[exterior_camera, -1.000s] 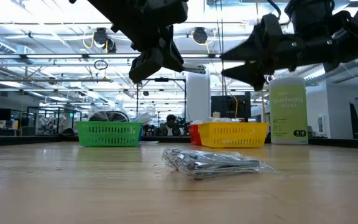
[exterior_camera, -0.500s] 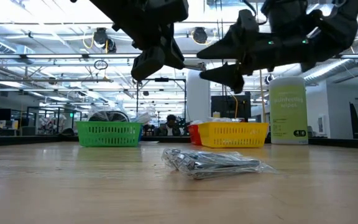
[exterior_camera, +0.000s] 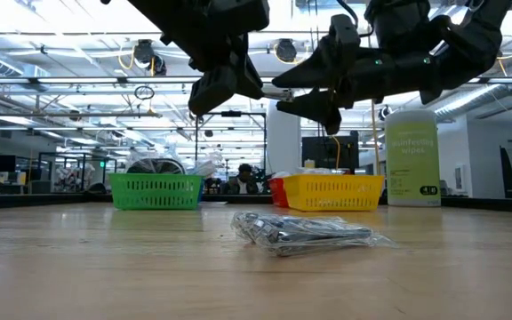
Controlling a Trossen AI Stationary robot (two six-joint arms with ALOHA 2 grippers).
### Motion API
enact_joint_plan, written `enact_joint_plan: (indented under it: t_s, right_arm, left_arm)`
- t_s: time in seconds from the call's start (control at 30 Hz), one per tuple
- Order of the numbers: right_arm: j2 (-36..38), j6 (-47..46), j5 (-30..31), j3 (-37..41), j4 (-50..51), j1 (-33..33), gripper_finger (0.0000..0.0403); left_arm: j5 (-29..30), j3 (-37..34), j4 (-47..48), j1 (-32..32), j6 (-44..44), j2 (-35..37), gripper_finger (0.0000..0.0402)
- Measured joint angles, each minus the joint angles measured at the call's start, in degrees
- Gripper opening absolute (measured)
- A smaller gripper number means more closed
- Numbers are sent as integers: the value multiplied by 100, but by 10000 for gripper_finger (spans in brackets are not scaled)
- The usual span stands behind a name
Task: Pick & Place Travel size toiletries
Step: Put the nail cutter into the yellow bin
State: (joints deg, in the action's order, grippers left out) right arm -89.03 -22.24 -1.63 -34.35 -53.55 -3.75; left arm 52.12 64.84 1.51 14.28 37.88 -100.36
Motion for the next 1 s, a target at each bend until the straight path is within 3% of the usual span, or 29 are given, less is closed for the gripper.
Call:
enact_joint_plan:
  t_s: [0.63, 0.87, 1.0]
  right_arm:
    - [0, 322, -44, 13, -100, -2, 52]
    - [-2, 365, -57, 13, -93, 2, 52]
    - [-7, 448, -66, 13, -21, 7, 51]
  left_arm:
    - [-140, 0, 23, 0, -347, 3, 23]
    - [-470, 4, -33, -17, -1875, 4, 89]
    - [-1534, 5, -3, -105, -2879, 102, 142]
